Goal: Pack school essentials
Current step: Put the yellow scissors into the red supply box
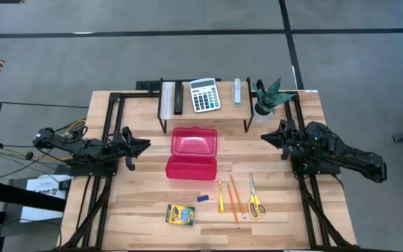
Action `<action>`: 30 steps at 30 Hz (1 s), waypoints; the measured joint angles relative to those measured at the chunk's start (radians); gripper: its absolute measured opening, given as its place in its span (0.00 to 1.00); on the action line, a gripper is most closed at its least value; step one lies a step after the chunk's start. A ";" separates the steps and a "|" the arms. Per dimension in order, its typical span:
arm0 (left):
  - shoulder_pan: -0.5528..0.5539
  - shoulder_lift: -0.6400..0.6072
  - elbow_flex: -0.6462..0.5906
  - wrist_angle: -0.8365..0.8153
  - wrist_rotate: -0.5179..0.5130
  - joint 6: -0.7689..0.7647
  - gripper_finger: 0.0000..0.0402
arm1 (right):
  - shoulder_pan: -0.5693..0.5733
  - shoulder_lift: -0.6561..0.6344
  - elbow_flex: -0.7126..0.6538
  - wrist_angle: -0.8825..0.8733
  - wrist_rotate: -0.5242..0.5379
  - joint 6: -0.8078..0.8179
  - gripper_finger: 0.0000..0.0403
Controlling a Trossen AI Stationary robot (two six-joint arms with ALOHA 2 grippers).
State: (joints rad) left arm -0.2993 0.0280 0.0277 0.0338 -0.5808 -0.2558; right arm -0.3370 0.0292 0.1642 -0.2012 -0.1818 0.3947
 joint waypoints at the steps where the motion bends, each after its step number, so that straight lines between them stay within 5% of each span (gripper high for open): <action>1: 0.000 0.000 0.000 0.002 -0.004 0.000 0.15 | -0.001 0.000 0.000 0.000 0.000 0.000 0.09; 9: 0.000 0.000 0.000 0.047 -0.019 -0.002 0.16 | 0.002 0.000 0.000 0.006 0.000 0.021 0.09; 15: 0.000 0.000 0.000 0.133 -0.031 -0.005 0.33 | 0.003 0.005 0.027 0.034 0.000 0.051 0.13; 23: 0.000 0.000 0.000 0.283 0.058 -0.004 0.61 | 0.028 0.107 0.220 -0.049 -0.027 0.046 0.25; 30: 0.000 0.000 0.000 0.384 0.155 0.003 0.65 | 0.123 0.292 0.416 -0.173 -0.037 0.051 0.39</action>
State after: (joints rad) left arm -0.2996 0.0279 0.0280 0.4180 -0.4261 -0.2531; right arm -0.2145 0.3213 0.5798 -0.3740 -0.2187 0.4455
